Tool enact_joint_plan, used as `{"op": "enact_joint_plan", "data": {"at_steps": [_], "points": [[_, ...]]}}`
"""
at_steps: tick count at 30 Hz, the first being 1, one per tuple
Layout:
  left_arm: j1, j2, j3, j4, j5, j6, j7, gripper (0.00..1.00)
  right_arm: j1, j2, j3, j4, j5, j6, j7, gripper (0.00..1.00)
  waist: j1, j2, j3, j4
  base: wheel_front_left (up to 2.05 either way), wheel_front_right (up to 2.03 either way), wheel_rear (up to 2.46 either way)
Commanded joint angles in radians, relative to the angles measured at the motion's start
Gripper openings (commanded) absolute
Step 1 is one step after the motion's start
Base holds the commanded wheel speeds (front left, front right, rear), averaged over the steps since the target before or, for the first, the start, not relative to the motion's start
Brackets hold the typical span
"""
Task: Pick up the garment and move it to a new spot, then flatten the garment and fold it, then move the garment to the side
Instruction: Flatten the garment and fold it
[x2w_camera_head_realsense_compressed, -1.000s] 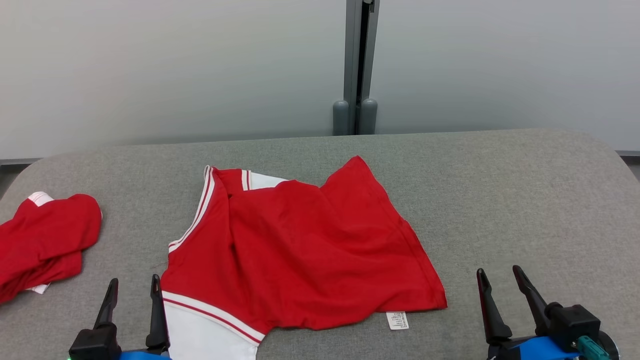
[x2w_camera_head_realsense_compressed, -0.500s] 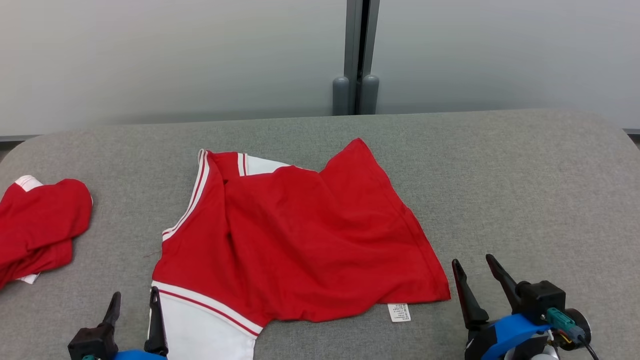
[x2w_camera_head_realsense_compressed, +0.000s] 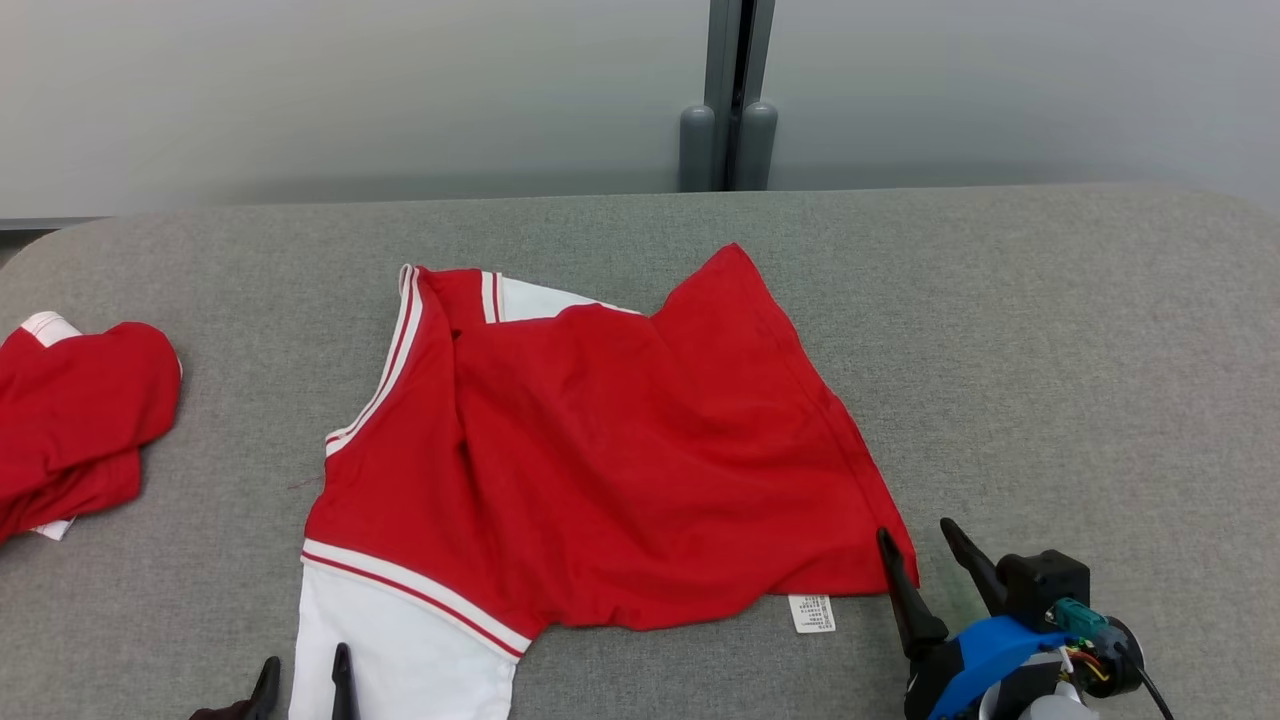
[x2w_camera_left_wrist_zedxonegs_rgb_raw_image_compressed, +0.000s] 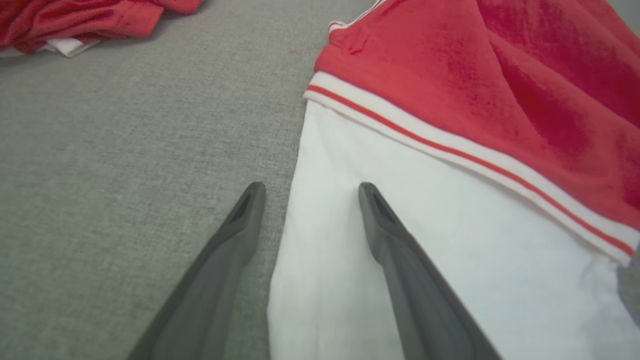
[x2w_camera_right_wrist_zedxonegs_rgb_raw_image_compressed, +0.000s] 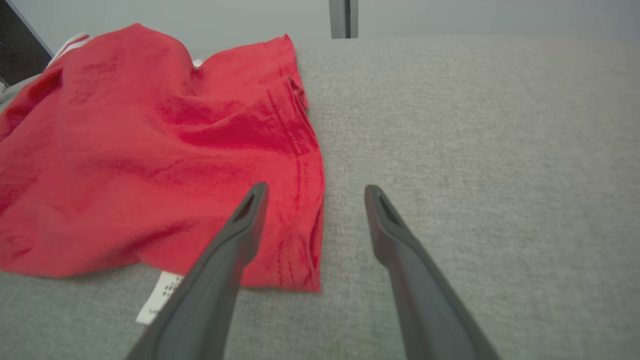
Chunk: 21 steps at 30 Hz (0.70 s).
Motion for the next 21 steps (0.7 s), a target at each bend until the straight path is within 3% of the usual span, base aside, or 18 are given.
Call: {"op": "enact_joint_plan", "data": {"at_steps": [1, 21], "points": [[0.005, -0.001, 0.005, 0.008, -0.002, -0.004, -0.003, 1.0, -0.018, 0.002, 0.004, 0.012, 0.008, 0.0, -0.001, 1.0, -0.0001, -0.0001, 0.002, 0.001, 0.0, 0.0, 0.0], [0.042, -0.016, -0.094, 0.068, -0.07, -0.007, 0.003, 1.0, -0.065, 0.008, 0.043, 0.194, 0.075, 0.0, 0.0, 1.0, -0.0001, -0.0001, -0.018, 0.031, 0.0, 0.0, 0.0]]}}
